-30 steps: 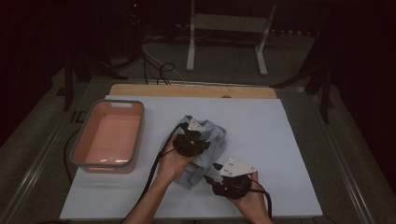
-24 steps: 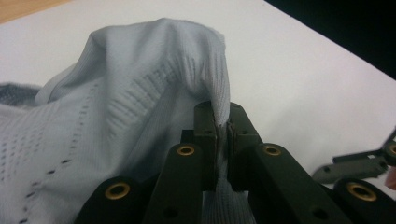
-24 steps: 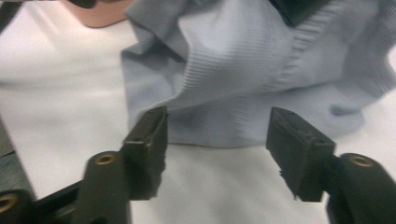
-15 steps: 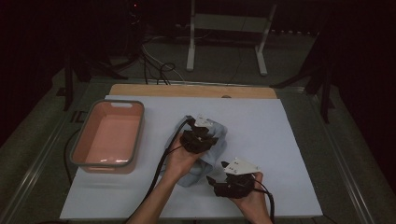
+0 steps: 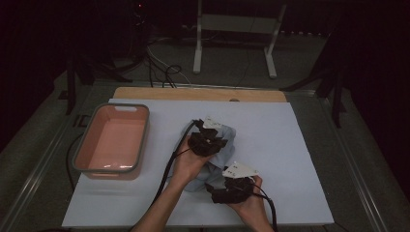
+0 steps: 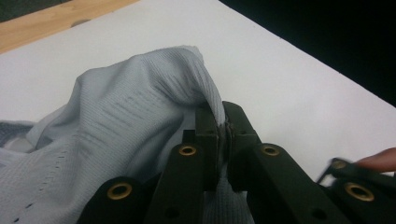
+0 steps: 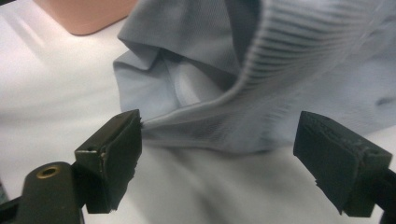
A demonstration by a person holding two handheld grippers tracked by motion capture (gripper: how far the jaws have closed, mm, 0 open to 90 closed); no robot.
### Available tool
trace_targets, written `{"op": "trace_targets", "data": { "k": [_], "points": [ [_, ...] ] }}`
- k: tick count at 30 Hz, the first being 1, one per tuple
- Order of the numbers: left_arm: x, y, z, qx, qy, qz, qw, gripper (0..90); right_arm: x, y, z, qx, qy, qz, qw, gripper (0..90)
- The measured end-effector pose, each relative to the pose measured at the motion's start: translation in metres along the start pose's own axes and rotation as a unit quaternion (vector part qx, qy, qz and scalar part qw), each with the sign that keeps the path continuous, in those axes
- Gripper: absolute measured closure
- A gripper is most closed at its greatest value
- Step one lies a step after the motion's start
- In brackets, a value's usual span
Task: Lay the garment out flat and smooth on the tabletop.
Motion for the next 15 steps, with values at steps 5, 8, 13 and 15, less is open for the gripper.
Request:
{"op": "trace_targets", "data": {
  "k": [5, 8, 13, 15],
  "points": [
    [0.004, 0.0, 0.005, -0.005, -0.002, 0.005, 1.0, 87.1, -0.006, -0.003, -0.018, 0.016, 0.012, -0.019, 0.9996, 20.5],
    [0.008, 0.001, 0.01, -0.011, -0.007, 0.009, 0.9999, 87.1, -0.011, -0.003, -0.026, 0.026, 0.026, -0.026, 0.999, 24.9],
    [0.015, 0.001, 0.021, -0.024, -0.013, 0.021, 0.9994, 87.2, -0.017, -0.004, -0.033, 0.034, 0.028, -0.041, 0.9982, 25.0],
    [0.017, 0.001, 0.024, -0.027, -0.013, 0.022, 0.9993, 87.2, -0.018, -0.004, -0.034, 0.035, 0.029, -0.045, 0.9979, 24.2]
  ]
}}
Point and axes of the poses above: each handheld gripper's, and its own axes: z roughly backward along the jaws, y roughly out of its underside, x roughly to its left, the point moved 6 cm from there along -z, roughly forward along the jaws, and after that the axes turned 12 degrees about x, right-handed, at the moved point
